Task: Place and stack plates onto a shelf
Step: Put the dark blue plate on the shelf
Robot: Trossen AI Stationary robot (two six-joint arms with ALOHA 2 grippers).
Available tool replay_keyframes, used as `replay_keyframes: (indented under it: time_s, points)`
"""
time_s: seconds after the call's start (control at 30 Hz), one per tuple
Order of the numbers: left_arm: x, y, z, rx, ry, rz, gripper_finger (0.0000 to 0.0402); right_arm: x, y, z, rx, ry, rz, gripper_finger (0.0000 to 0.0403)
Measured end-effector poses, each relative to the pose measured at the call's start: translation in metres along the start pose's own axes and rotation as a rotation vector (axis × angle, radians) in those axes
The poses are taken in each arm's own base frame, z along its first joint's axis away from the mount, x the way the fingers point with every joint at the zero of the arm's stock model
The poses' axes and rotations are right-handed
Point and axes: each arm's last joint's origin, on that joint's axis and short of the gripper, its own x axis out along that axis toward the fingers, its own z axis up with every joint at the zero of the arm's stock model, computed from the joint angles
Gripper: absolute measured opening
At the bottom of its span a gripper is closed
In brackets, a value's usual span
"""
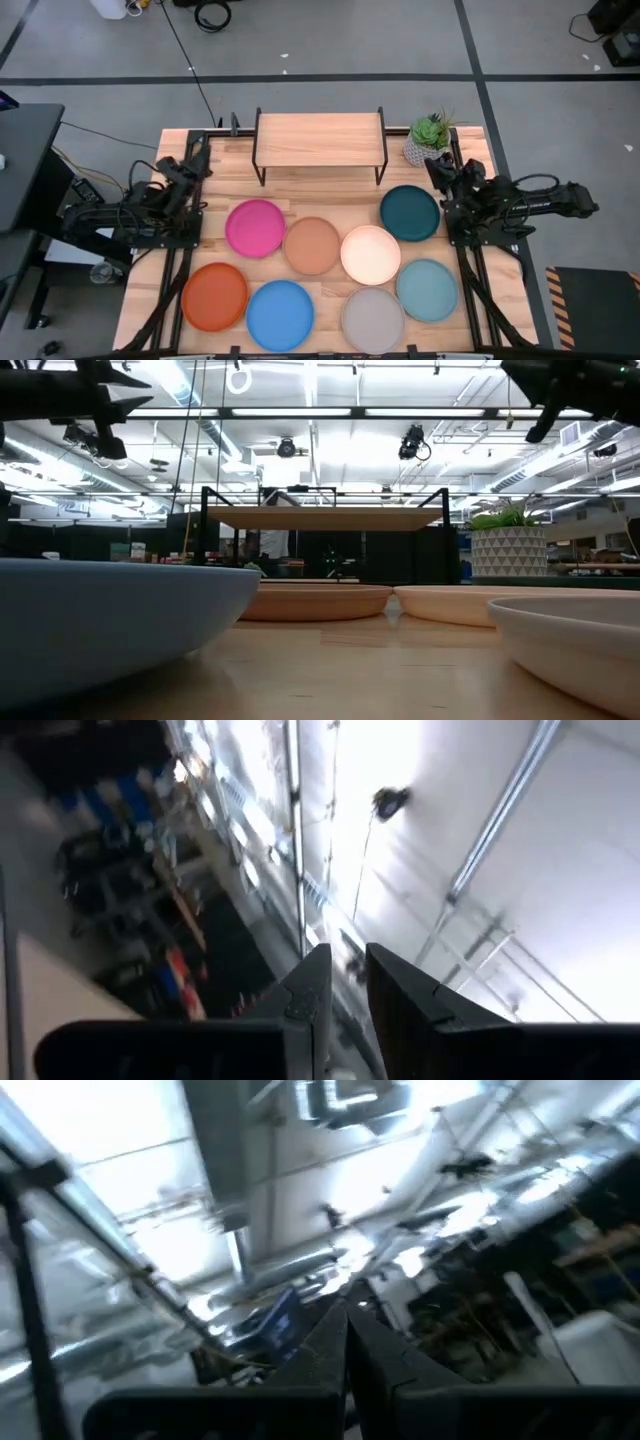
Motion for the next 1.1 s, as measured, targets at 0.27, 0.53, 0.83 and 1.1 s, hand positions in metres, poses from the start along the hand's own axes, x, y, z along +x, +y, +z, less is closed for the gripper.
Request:
replay_keyframes:
  time_s: [0.27, 0.53, 0.83, 1.1]
  points:
    - [0.005, -0.005, 0.006, 0.077, -0.032, -0.022, 0.0071, 0.030, 0.006, 0.005, 0.032, 0.086, -0.284, 0.0012]
    - [0.019, -0.024, 0.010, 0.343, 0.126, 0.042, 0.0071, 0.078, 0.023, 0.027, -0.260, 0.489, -0.540, 0.0011]
    - [0.030, -0.050, 0.019, 0.516, 0.331, 0.205, 0.0071, 0.093, 0.024, 0.036, -0.404, 0.952, -0.604, 0.0012]
    - [0.047, -0.055, 0.006, 0.586, 0.385, 0.250, 0.0071, 0.092, 0.016, -0.003, -0.277, 1.389, -0.441, 0.0018]
